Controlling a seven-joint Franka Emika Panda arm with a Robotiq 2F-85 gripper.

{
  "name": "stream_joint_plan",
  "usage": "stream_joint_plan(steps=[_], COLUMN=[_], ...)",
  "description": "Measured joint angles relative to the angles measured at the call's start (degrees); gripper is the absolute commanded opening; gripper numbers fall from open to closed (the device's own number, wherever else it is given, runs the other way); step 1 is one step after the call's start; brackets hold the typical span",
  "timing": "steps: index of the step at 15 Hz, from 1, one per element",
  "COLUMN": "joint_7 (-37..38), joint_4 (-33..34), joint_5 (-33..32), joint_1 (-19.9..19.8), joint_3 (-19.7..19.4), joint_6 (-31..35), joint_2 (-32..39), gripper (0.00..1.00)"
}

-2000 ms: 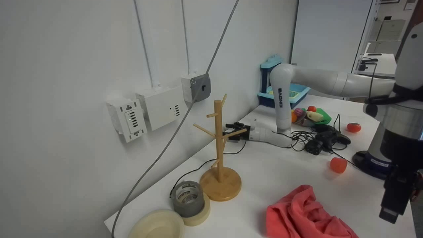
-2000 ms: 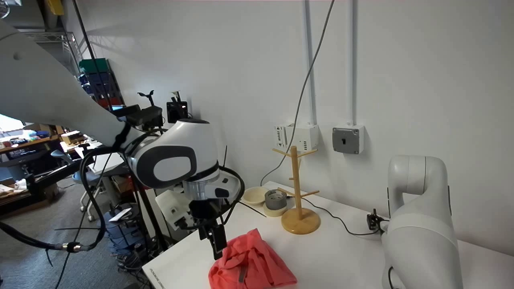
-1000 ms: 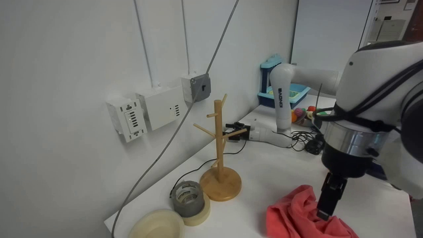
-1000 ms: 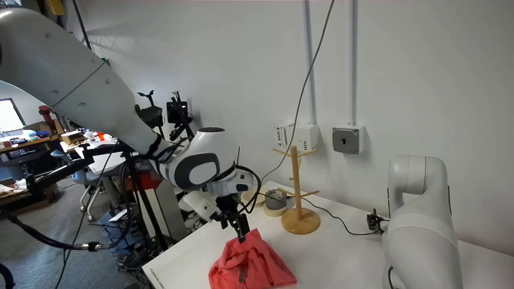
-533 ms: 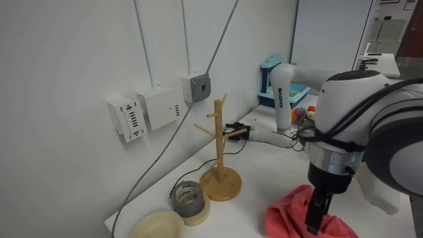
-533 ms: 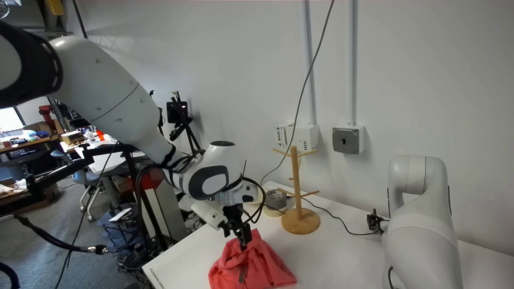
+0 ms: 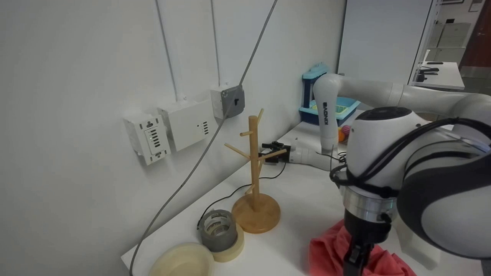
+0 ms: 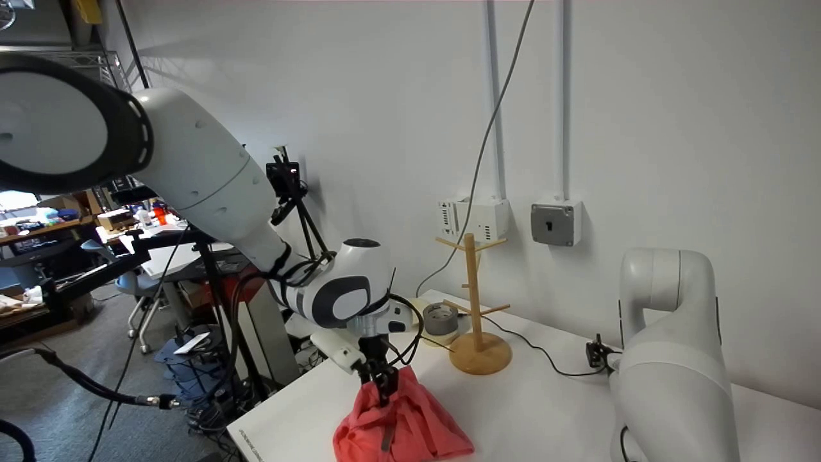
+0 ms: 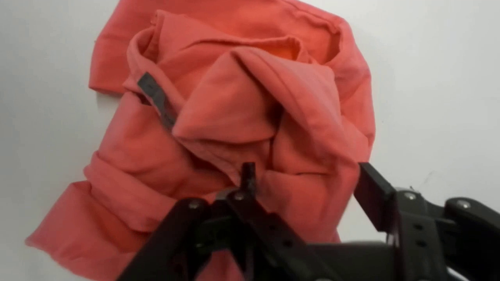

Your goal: Unfold the cloth and move it to the left

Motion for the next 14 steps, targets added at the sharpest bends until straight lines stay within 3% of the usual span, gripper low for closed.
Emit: stream_joint_plan(steps=[5, 9, 14], joint_7=[0.44, 1.34, 6.71], joint_4=[0.73, 0.13, -4.90], joint_5=[-0.02, -1.22, -7.39], joint_1=[0.05, 0.24, 1.50], joint_3=[-0.70, -2.03, -5.84], joint_6=[0.14, 0.15, -0.37], joint_2=[1.06, 0.11, -5.10], gripper=[0.00, 0.03, 0.03])
